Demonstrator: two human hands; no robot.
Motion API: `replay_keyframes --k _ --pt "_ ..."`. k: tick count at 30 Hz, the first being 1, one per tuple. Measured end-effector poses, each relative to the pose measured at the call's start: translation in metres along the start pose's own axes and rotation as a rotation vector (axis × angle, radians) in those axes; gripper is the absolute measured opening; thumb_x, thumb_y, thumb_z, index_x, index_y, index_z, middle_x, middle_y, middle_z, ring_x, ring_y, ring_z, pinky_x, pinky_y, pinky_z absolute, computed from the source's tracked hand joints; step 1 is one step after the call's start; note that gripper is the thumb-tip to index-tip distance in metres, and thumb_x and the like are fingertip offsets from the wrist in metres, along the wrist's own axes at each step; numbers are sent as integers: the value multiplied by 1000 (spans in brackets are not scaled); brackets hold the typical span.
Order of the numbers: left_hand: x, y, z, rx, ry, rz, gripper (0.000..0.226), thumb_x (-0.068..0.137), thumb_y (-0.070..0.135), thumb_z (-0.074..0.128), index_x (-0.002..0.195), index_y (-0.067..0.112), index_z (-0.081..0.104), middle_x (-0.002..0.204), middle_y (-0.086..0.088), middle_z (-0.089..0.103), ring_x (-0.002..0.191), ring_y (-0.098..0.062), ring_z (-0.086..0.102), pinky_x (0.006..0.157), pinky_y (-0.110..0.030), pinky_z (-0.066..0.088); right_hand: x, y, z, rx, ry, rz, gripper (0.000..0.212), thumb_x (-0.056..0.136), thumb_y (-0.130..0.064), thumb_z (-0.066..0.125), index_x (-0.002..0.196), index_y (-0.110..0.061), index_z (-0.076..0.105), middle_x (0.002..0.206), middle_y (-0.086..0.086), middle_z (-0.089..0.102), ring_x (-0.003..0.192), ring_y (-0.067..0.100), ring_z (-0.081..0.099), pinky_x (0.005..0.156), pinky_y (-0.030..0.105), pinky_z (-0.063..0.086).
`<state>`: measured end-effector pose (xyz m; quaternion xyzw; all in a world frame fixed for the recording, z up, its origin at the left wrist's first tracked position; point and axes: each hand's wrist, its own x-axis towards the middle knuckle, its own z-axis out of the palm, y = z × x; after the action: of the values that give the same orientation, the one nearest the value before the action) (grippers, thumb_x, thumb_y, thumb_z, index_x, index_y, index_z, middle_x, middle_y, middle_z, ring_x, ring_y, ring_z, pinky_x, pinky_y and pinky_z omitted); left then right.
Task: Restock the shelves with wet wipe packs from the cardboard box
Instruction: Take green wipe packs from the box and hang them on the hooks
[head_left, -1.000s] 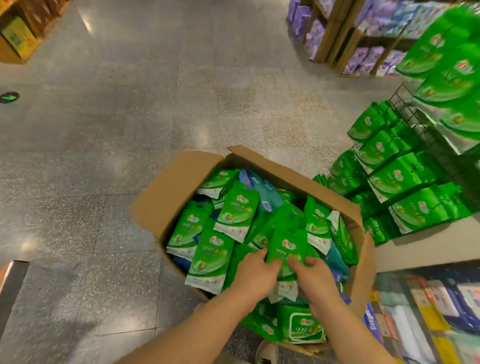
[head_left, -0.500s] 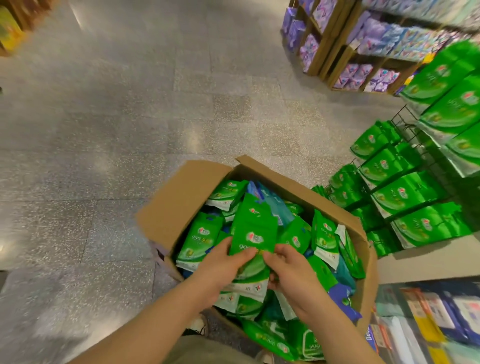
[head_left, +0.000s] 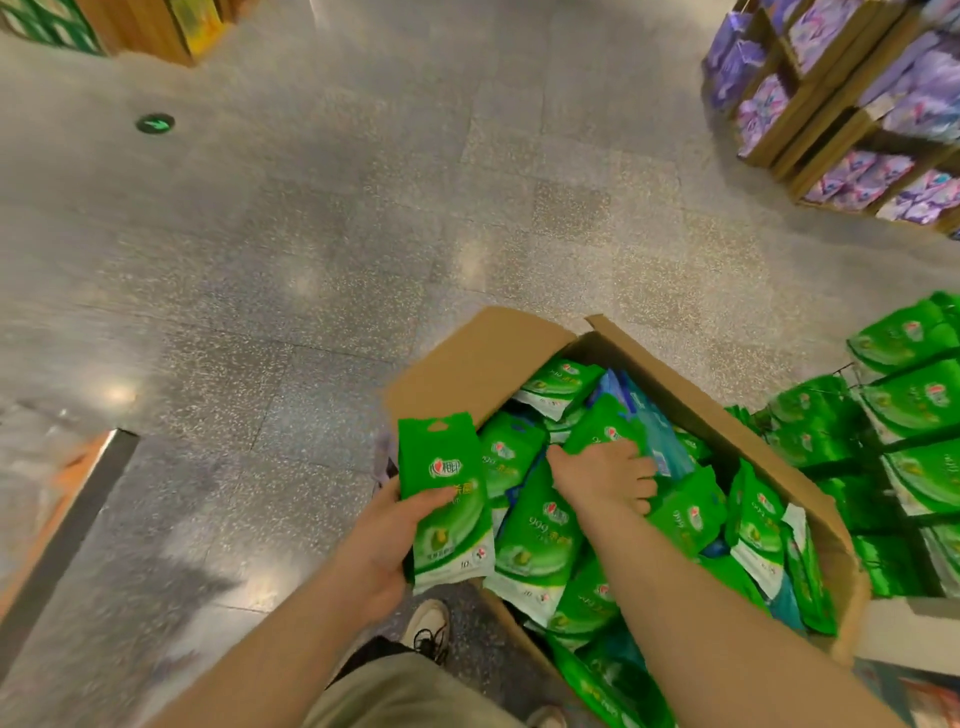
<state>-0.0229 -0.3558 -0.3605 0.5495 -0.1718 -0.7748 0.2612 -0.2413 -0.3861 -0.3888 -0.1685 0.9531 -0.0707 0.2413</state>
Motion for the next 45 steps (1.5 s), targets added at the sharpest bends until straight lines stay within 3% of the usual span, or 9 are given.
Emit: replay_keyframes --k 11,16,19,23,28,31,34,41,45 --pt "9 -2 -3 13 -42 -154 26 98 8 62 123 7 67 108 -20 77 92 -35 77 70 -42 64 -55 60 -13 359 -34 -253 70 64 -55 69 119 -30 35 117 -5 17 110 33 53 99 50 49" --pt "23 -10 19 134 -72 -190 24 96 9 64 119 6 69 106 -21 77 92 -36 76 79 -44 61 -71 86 4 249 -172 -221 60 86 -52 74 130 -21 46 135 10 27 134 36 36 107 39 36" --pt "29 -16 24 209 -57 -205 24 96 10 66 119 7 69 103 -21 78 95 -38 75 83 -47 60 -70 93 4 256 -163 -267 46 93 -41 71 129 -19 53 127 5 29 125 34 49 102 32 41" --pt "34 -21 26 251 -50 -207 29 94 8 65 123 7 66 106 -24 76 102 -44 72 90 -55 59 -66 103 2 233 -201 -204 70 87 -31 79 140 -10 38 140 16 35 111 32 57 90 29 46" --pt "34 -23 27 327 -89 -213 32 92 10 69 124 9 66 106 -20 77 102 -41 73 96 -55 56 -65 113 10 365 -295 -45 76 76 -49 83 117 -15 29 110 9 58 90 26 65 76 42 59" --pt "33 -24 25 372 -140 -193 50 79 23 85 125 15 68 111 -12 78 106 -35 74 102 -54 54 -64 117 13 480 -332 24 86 69 -62 80 121 -3 46 93 6 53 81 25 63 64 36 58" --pt "33 -23 24 415 -194 -188 59 67 26 92 122 14 72 112 -10 78 109 -33 72 105 -54 51 -67 116 2 515 -418 56 55 87 -50 75 108 -1 59 84 6 54 76 23 63 62 38 64" --pt "25 -15 25 265 -256 -287 32 79 11 77 109 1 75 111 -24 75 91 -37 77 79 -46 60 -60 121 -3 633 -614 198 91 71 -74 75 135 -13 55 117 5 72 98 27 74 82 44 61" --pt "24 -12 24 197 -297 -306 18 82 13 74 93 2 83 114 -26 74 88 -38 77 73 -46 63 -70 119 -22 895 -704 246 45 95 -47 69 124 -14 62 111 12 77 90 35 77 75 49 62"
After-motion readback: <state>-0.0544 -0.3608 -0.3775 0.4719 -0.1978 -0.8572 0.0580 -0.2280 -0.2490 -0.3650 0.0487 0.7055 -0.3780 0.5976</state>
